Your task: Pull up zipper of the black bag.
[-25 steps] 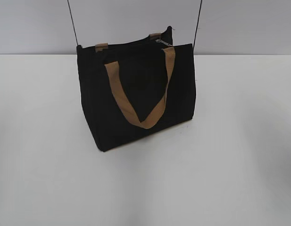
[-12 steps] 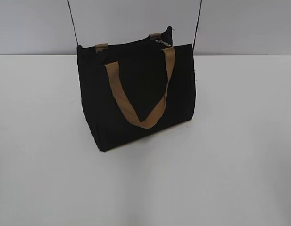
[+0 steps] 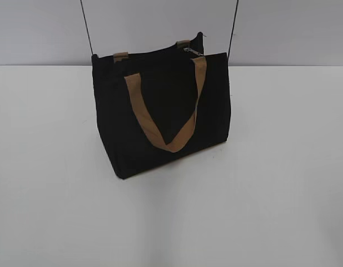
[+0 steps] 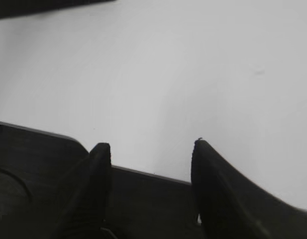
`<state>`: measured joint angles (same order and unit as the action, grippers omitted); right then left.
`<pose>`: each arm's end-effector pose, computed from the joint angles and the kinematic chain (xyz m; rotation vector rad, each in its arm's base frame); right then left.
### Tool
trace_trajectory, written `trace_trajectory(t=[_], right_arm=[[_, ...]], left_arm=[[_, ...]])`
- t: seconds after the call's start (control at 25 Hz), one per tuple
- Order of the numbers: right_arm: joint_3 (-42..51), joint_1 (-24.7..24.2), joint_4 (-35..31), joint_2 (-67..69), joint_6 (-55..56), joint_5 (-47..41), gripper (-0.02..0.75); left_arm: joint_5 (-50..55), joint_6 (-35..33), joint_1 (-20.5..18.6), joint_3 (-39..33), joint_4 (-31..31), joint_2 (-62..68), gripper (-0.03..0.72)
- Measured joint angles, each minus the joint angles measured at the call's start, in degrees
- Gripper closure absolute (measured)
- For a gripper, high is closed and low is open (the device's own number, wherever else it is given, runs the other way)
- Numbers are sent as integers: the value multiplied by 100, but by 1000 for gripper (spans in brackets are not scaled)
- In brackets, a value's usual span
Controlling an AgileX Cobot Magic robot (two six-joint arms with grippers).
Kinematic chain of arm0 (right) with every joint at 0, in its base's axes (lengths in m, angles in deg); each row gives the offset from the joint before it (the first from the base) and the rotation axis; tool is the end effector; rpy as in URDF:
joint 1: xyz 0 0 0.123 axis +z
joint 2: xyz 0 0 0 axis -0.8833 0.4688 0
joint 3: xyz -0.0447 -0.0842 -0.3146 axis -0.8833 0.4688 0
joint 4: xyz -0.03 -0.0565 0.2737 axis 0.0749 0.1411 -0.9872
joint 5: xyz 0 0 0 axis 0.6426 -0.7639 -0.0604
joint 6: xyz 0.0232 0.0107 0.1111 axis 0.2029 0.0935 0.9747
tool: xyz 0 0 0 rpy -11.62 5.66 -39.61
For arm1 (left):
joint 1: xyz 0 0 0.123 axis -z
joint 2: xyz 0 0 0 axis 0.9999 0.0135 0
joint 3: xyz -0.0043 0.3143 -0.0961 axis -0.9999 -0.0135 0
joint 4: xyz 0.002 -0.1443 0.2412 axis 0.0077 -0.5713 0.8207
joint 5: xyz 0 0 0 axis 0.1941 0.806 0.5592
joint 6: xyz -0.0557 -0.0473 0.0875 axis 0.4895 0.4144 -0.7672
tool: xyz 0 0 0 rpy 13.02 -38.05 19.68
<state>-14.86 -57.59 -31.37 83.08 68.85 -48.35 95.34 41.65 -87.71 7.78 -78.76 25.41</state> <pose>-0.0060 0.0165 0.2711 -0.3104 2.2088 0.1387 -0.0135 -0.0007 0.3046 0.0814 2.0479 0.0036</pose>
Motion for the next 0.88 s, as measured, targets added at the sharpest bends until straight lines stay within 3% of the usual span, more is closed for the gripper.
trace_trajectory(t=[0.24, 0.68, 0.88], right_arm=[[225, 0, 16, -365, -244, 558, 340], [241, 0, 16, -365, -267, 634, 340], [241, 0, 16, -365, -267, 634, 340]], left_arm=[[-300, -13, 0, -290, -185, -200, 256], [-359, -31, 0, -321, -285, -211, 256], [-366, -30, -196, -321, -320, -211, 256]])
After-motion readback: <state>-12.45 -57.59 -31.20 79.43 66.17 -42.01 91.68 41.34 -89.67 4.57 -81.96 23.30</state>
